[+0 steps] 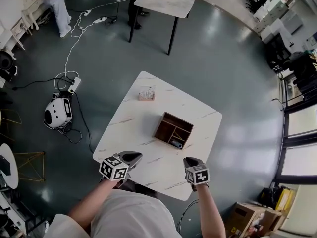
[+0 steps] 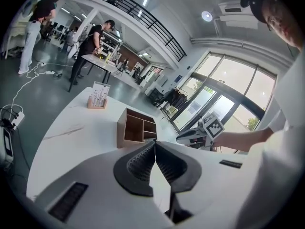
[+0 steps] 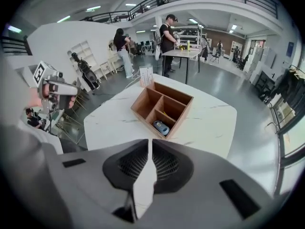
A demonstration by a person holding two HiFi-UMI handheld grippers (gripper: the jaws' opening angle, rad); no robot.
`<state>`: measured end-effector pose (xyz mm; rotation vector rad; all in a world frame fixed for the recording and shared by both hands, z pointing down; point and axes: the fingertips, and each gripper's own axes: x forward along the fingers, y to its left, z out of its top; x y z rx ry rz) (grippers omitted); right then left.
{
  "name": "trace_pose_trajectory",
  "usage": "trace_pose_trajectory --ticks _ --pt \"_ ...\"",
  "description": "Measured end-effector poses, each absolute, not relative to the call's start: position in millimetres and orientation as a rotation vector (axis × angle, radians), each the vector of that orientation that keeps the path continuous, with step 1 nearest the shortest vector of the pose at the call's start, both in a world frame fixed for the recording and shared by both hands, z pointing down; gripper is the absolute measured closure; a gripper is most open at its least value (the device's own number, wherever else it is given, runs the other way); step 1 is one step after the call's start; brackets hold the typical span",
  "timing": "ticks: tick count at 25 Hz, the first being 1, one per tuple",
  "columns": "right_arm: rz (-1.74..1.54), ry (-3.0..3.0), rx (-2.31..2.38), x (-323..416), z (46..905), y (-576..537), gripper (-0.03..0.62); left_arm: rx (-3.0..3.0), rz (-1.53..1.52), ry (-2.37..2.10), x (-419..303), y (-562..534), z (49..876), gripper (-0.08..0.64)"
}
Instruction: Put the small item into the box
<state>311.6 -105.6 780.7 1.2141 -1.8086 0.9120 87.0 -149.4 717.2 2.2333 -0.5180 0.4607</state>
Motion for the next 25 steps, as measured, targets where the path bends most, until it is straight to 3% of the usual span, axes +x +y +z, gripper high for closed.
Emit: trace_pose_trajectory --ticks 25 --pt "0.896 -2.008 1.627 276.9 699.0 -19.3 0.565 2.333 0.458 -0.503 25.7 -82.3 683.0 0.546"
